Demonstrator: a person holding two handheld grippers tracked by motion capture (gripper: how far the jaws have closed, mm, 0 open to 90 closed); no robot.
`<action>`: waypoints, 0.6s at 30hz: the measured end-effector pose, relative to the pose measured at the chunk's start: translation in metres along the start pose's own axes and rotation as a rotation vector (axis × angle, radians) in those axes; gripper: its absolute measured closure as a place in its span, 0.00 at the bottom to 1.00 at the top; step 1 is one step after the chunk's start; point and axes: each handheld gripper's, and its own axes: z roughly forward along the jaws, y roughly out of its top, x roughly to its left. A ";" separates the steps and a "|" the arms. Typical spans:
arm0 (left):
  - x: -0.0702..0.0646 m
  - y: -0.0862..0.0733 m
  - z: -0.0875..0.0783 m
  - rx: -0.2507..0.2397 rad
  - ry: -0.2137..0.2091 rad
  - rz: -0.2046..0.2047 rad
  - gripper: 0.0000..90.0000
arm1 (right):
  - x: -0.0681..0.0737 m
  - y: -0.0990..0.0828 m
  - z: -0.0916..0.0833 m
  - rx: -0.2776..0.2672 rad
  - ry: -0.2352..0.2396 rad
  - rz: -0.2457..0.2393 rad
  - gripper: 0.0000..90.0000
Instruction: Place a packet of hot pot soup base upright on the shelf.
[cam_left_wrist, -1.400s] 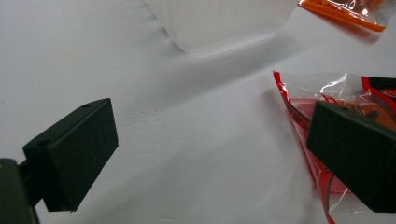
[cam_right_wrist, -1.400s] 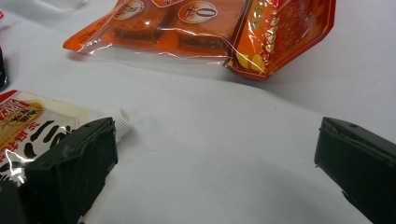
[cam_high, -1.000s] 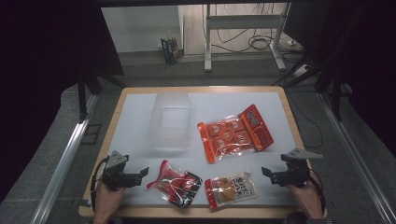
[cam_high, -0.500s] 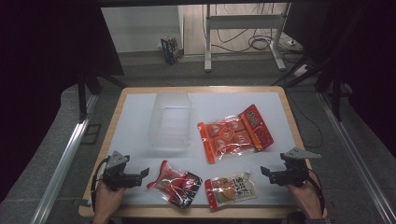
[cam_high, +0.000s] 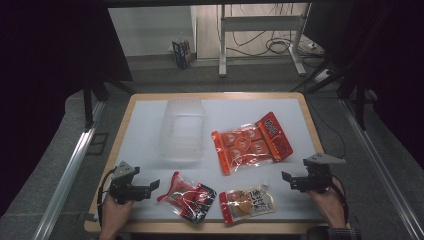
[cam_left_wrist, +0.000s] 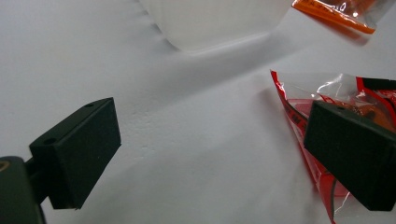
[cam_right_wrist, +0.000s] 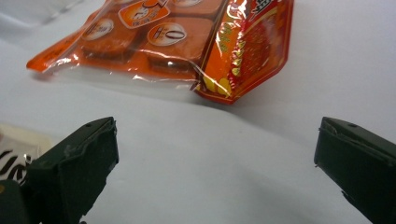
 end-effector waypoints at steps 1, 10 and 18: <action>0.000 0.000 0.000 0.002 0.000 0.008 0.04 | -0.003 0.002 0.001 0.003 0.002 0.015 0.00; 0.000 0.000 0.001 0.005 0.004 0.004 0.04 | -0.006 0.016 0.001 0.012 0.023 0.030 0.00; -0.002 0.000 0.001 0.015 0.013 0.024 0.04 | -0.010 0.032 0.007 0.067 0.019 0.031 0.09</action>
